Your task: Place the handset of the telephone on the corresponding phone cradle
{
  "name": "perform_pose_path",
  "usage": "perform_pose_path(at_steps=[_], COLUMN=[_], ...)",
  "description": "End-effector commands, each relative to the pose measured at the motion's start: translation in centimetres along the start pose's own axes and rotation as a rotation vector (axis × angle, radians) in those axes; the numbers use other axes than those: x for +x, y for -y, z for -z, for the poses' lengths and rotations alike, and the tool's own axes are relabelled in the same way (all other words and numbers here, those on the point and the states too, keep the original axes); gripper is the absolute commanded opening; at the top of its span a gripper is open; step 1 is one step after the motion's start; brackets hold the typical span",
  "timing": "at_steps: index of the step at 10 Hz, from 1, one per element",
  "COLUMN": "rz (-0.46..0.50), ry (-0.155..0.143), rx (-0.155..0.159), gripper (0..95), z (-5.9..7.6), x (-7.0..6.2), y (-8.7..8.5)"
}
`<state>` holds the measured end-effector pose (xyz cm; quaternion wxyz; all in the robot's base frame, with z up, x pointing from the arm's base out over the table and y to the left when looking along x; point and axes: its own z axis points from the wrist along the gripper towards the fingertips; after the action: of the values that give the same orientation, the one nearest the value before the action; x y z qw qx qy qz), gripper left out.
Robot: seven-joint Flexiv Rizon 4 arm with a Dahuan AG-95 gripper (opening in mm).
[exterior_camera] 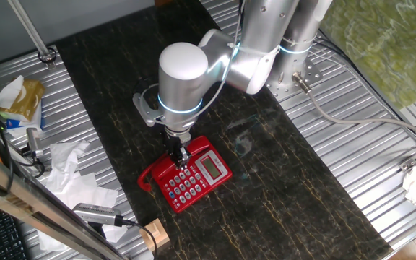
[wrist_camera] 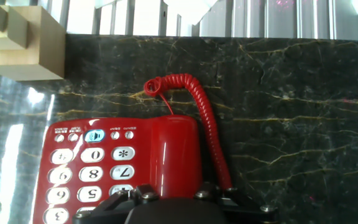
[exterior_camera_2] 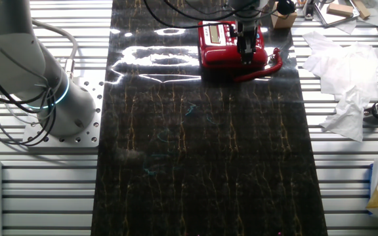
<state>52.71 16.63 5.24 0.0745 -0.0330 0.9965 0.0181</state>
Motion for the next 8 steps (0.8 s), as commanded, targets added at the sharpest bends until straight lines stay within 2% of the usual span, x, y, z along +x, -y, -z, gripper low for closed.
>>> perform_pose_path(at_steps=[1, 2, 4, 6, 8], rz=[0.000, 0.001, 0.013, 0.045, 0.072], ry=[0.007, 0.014, 0.008, -0.036, -0.079], rx=[-0.007, -0.013, -0.013, -0.018, -0.026], gripper=[57.0, 57.0, 57.0, 57.0, 57.0], z=[0.1, 0.1, 0.2, 1.2, 3.2], x=[0.0, -0.1, -0.1, -0.3, -0.7], y=[0.0, 0.0, 0.0, 0.6, 1.7])
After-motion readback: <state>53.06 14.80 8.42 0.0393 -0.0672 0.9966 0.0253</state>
